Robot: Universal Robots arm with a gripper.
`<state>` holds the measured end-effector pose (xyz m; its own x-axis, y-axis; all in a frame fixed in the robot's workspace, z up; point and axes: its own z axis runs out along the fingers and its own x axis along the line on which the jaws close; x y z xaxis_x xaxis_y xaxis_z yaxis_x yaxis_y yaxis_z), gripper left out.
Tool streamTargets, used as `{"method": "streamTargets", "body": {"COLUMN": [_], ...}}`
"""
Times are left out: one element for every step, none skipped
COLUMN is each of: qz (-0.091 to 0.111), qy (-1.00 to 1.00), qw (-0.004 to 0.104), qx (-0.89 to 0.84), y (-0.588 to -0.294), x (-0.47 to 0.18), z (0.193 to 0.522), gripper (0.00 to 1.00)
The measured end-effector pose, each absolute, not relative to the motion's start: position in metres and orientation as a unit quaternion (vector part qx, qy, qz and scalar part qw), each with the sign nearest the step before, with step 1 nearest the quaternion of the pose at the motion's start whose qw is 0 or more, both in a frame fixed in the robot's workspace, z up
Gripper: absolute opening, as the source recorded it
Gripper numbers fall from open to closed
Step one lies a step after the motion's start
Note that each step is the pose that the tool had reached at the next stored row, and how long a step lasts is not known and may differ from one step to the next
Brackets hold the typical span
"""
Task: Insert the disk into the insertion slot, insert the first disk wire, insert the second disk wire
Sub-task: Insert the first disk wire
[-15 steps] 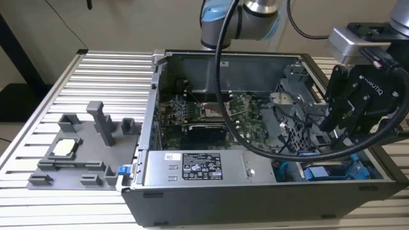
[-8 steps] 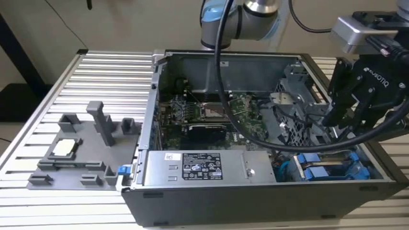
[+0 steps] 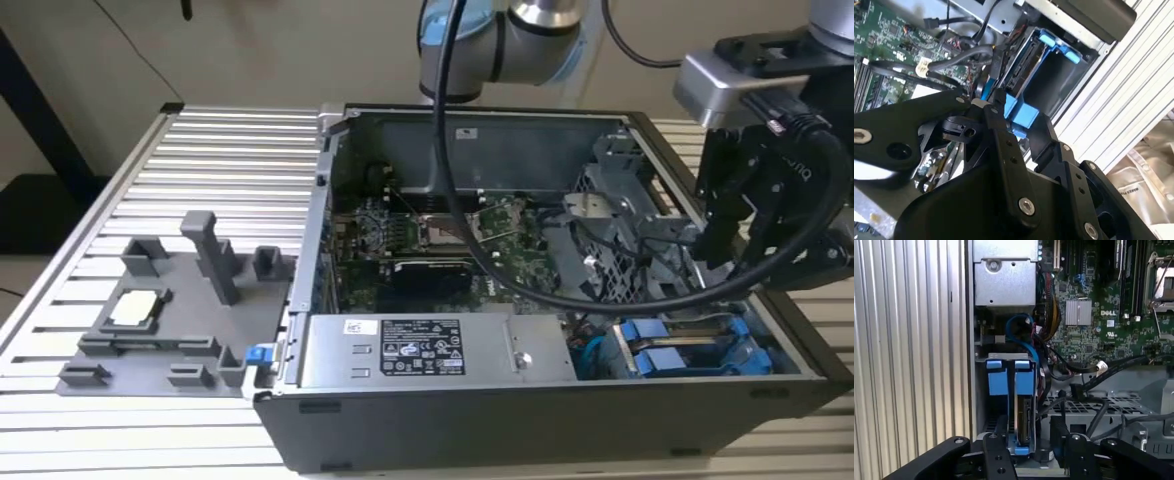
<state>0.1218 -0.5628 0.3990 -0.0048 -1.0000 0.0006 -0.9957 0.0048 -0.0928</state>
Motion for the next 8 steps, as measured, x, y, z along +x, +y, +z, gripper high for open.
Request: {"method": "streamTargets", "body": {"qz": [-0.039, -0.044, -0.05, -0.056, -0.061, -0.065, -0.067, -0.069], "qy": [0.708, 0.707, 0.707, 0.707, 0.706, 0.705, 0.703, 0.701], "qw": [0.04, 0.047, 0.054, 0.062, 0.068, 0.072, 0.075, 0.078], "qx": [-0.704, -0.704, -0.703, -0.703, -0.702, -0.703, -0.704, -0.706], "y": [-0.5624, -0.5619, -0.5615, -0.561, -0.5605, -0.56, -0.5594, -0.5584], "x": [0.1211, 0.1205, 0.1199, 0.1194, 0.1191, 0.1191, 0.119, 0.1189], "z": [0.3991, 0.399, 0.399, 0.399, 0.399, 0.3987, 0.3983, 0.3977], "gripper": [0.47, 0.47, 0.47, 0.47, 0.47, 0.47, 0.47, 0.47]}}
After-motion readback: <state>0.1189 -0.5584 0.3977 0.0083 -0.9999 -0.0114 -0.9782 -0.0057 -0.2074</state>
